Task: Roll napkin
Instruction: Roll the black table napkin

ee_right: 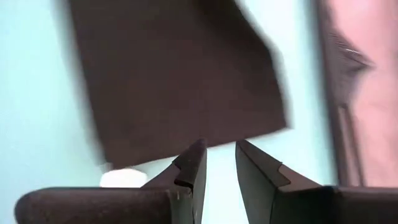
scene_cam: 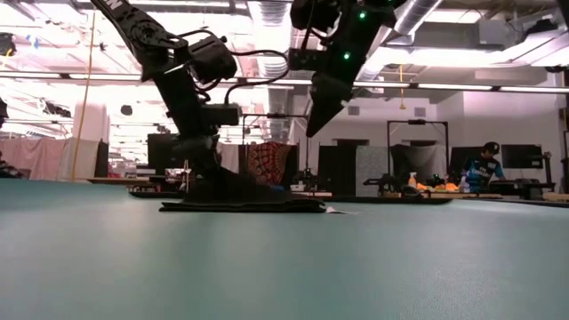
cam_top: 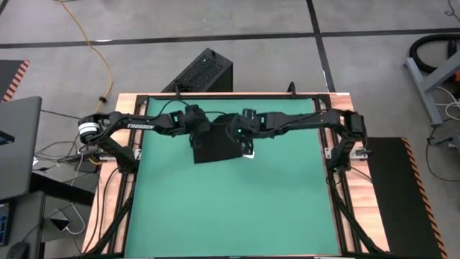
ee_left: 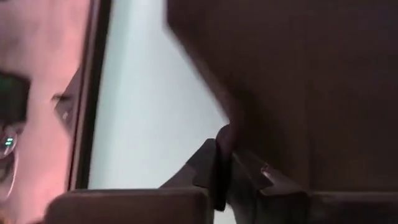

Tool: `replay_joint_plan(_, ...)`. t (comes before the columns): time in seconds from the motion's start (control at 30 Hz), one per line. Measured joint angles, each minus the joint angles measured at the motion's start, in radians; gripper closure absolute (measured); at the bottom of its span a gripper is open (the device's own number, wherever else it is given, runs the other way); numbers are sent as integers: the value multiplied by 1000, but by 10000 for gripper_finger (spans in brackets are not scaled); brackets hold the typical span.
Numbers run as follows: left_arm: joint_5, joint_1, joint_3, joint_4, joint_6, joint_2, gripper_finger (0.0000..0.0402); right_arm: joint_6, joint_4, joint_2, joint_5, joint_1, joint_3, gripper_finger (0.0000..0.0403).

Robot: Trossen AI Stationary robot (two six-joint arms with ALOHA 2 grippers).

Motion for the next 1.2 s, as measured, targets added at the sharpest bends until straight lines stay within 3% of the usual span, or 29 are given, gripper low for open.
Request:
replay_joint_plan(0.17, 84, 0, 0, -19, 91, 0, 318, -36, -35, 0, -98, 48, 0, 287)
replay_joint_plan(0.43, -225, 4, 0, -37, 147, 0, 253, -87, -37, 11, -118, 89, 0, 266)
replay_joint_plan(0.53, -259, 4, 0, -67, 153, -21, 251, -157, -25, 13, -137, 94, -28, 266)
replay_joint_plan(0.6, -189, 5, 0, -93, 117, -58, 251, -174, 20, -5, -207, 91, -79, 266)
replay_joint_plan(0.67, -52, 5, 0, -119, 72, -111, 251, -174, 81, -28, -261, 86, -146, 266)
replay_joint_plan(0.97, 634, -3, 0, -142, -3, -426, 251, -264, 522, -117, -250, 100, -444, 266)
replay_joint_plan(1.1, 675, -31, -22, -185, 26, -511, 251, -288, 689, -120, -252, 78, -544, 266)
replay_joint_plan(1.2, 674, -76, -144, -76, 47, -566, 251, -292, 790, -116, -246, 60, -589, 266)
